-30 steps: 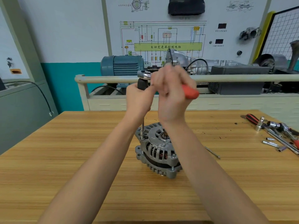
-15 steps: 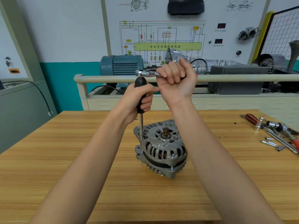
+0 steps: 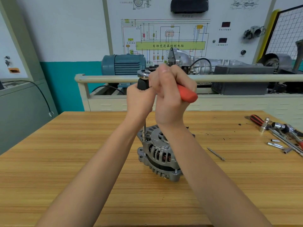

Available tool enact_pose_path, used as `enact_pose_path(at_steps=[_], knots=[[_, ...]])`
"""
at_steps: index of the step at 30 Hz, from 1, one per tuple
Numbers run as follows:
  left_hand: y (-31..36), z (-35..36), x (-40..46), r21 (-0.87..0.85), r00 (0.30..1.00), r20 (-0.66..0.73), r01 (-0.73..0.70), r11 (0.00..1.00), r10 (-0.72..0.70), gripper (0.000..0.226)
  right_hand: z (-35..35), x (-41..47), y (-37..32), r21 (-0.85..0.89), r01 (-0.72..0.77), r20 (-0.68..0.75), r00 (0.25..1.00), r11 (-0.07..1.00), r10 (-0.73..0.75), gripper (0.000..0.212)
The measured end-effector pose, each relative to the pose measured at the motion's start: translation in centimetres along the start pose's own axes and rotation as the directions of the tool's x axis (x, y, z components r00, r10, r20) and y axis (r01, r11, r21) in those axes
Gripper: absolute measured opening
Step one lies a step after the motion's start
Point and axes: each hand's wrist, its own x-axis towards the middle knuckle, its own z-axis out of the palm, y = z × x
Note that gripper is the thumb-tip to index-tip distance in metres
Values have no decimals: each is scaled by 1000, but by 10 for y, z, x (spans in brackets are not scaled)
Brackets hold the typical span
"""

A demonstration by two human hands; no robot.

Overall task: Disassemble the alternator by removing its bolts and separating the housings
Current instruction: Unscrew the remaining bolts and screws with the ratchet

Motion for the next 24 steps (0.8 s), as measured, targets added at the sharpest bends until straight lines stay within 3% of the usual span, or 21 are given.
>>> enact_pose_path(at_steps=[2, 4, 7, 9, 11, 14, 18, 21, 23, 24], knots=[[-1, -6, 3, -35, 995, 97, 42, 999, -38, 35, -8, 10, 1, 124, -87, 28, 996, 989, 84, 41], [-1, -15, 8, -88, 963, 257, 109, 990, -83, 36, -18, 24, 2, 330, -244, 106, 970, 912, 221, 48], [4, -26, 16, -118, 878, 469, 174, 978, -100, 33, -34, 42, 9, 622, -456, 147, 866, 637, 478, 51], [5, -24, 17, -116, 838, 534, 203, 972, -111, 35, -42, 49, 17, 750, -470, 134, 797, 465, 589, 48], [4, -18, 16, -113, 822, 554, 233, 966, -133, 45, -45, 50, 22, 802, -440, 112, 775, 404, 622, 47], [2, -14, 13, -137, 833, 533, 259, 956, -149, 51, -43, 46, 19, 791, -407, 77, 807, 456, 586, 46], [3, -9, 9, -120, 938, 313, 195, 974, -149, 44, -31, 32, 7, 587, -364, 69, 912, 723, 404, 49], [3, 0, 5, -26, 985, 119, 131, 991, -127, 38, -11, 13, 1, 216, -74, 20, 997, 974, 71, 39], [1, 2, 3, 139, 999, 47, 0, 990, -6, 31, 0, -1, -1, -13, 129, 61, 990, 991, -128, 32], [1, 2, 2, 162, 997, 50, -63, 985, 55, 29, 2, -4, -1, -51, 159, 84, 984, 986, -155, 32]])
